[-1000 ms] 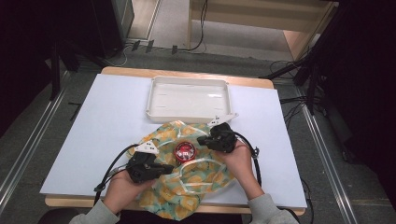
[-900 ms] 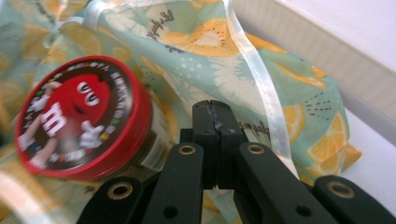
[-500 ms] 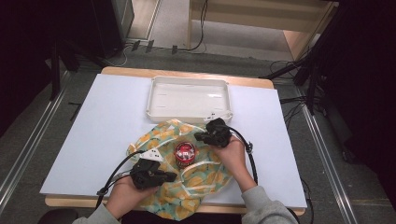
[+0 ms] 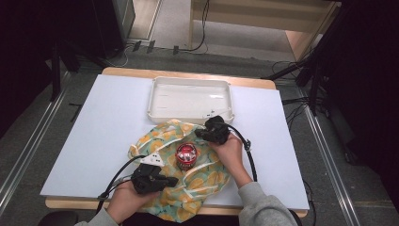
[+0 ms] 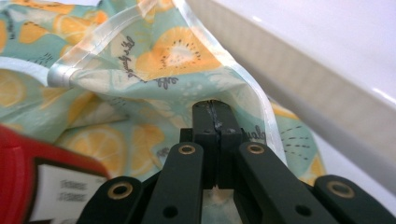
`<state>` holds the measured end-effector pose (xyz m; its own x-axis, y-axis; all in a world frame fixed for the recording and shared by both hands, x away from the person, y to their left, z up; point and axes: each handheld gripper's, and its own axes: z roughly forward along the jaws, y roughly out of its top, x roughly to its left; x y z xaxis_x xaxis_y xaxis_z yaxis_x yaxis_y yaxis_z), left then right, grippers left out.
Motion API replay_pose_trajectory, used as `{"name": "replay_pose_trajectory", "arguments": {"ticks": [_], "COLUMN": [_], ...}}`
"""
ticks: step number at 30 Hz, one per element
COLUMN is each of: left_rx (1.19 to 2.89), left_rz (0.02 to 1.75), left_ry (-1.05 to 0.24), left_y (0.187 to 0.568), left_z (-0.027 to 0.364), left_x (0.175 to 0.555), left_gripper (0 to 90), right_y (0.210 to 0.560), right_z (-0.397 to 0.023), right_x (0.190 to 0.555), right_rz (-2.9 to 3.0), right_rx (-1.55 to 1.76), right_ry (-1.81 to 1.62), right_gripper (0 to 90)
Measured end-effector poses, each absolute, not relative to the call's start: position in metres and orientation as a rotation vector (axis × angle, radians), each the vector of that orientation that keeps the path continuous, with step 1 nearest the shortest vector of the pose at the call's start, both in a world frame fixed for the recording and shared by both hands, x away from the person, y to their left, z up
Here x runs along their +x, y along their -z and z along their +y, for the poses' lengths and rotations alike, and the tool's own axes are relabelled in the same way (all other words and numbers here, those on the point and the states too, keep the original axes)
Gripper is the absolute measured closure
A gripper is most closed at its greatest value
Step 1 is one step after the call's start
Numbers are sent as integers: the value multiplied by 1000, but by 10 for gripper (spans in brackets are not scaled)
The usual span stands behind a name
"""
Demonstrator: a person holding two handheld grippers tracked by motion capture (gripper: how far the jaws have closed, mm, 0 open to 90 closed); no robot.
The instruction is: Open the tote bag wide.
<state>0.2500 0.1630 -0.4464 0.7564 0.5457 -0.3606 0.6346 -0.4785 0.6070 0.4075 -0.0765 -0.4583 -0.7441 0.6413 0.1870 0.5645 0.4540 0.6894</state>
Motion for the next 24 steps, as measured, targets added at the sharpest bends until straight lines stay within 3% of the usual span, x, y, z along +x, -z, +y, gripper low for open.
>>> {"name": "replay_pose_trajectory", "arguments": {"ticks": [24], "left_rx": [2206], "left_rz": [885], "left_ry": [191], "left_y": [450], "left_z": [171], "left_x": [233], "left_gripper": [881], "right_y": [457], "right_z": [-92], "right_x": [416], "right_rz": [2514], "right_rx": [1149], "right_ry": [-1151], "right_gripper": [900]}}
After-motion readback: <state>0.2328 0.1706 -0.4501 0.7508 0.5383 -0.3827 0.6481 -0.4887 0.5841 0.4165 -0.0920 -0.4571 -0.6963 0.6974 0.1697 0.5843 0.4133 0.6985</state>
